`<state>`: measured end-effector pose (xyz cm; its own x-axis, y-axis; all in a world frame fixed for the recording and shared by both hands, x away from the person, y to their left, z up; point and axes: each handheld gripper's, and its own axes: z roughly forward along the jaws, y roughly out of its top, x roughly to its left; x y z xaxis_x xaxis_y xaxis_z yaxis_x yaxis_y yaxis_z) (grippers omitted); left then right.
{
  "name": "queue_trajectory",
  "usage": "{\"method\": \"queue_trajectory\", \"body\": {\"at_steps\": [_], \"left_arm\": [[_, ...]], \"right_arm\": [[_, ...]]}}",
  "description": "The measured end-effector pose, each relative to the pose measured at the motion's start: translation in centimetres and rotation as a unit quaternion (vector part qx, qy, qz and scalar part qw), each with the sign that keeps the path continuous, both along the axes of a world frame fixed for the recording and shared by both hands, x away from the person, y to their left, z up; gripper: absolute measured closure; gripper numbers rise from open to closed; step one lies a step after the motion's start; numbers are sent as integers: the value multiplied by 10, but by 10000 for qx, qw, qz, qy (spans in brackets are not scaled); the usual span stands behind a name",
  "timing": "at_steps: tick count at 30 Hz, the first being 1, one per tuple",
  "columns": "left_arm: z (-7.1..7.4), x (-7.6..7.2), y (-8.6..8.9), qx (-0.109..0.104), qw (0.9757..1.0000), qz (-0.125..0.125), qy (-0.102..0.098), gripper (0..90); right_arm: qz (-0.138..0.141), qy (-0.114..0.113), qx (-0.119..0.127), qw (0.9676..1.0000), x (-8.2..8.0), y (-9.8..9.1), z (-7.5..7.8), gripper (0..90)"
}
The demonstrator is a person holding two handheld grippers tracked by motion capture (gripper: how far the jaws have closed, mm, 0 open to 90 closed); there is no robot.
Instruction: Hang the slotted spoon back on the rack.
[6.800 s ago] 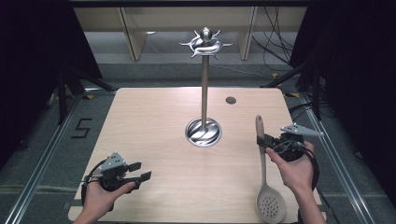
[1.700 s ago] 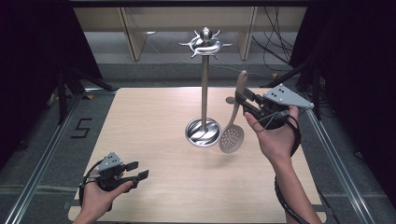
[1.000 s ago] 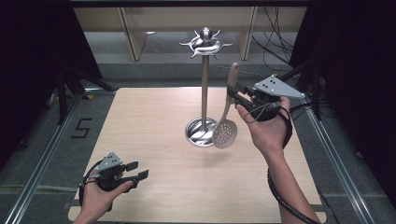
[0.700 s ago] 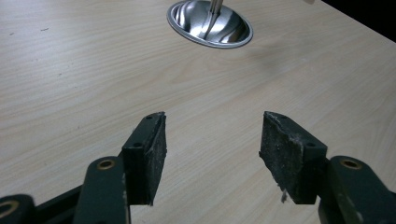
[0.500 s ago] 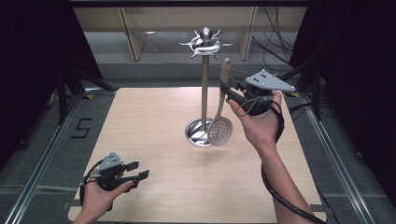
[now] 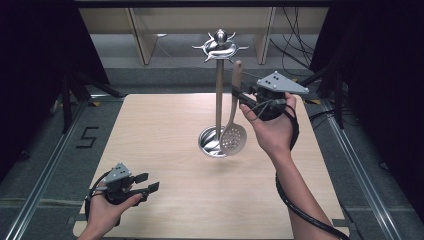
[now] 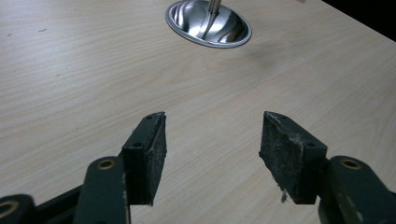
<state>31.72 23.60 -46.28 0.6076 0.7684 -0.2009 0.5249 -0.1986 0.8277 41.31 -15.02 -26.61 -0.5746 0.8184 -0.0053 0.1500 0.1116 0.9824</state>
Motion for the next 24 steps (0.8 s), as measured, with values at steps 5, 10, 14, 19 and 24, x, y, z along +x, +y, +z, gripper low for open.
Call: {"method": "queue_trajectory", "body": {"at_steps": [5, 10, 14, 19, 24], "left_arm": [[-1, 1, -1, -51, 10000, -57, 6, 401], [0, 0, 0, -22, 10000, -17, -6, 402], [0, 0, 0, -8, 10000, -11, -4, 401], [0, 0, -1, -76, 9999, -54, -37, 401], [0, 0, 0, -48, 10000, -49, -19, 401]], "right_arm": [[28, 38, -38, 10000, 3, 3, 3, 696], [-8, 55, -84, 9999, 5, 6, 3, 696], [-28, 70, -97, 9999, 8, 7, 4, 696], [15, 203, -108, 9997, 11, 10, 4, 695], [16, 215, -167, 9996, 16, 12, 3, 695]]}}
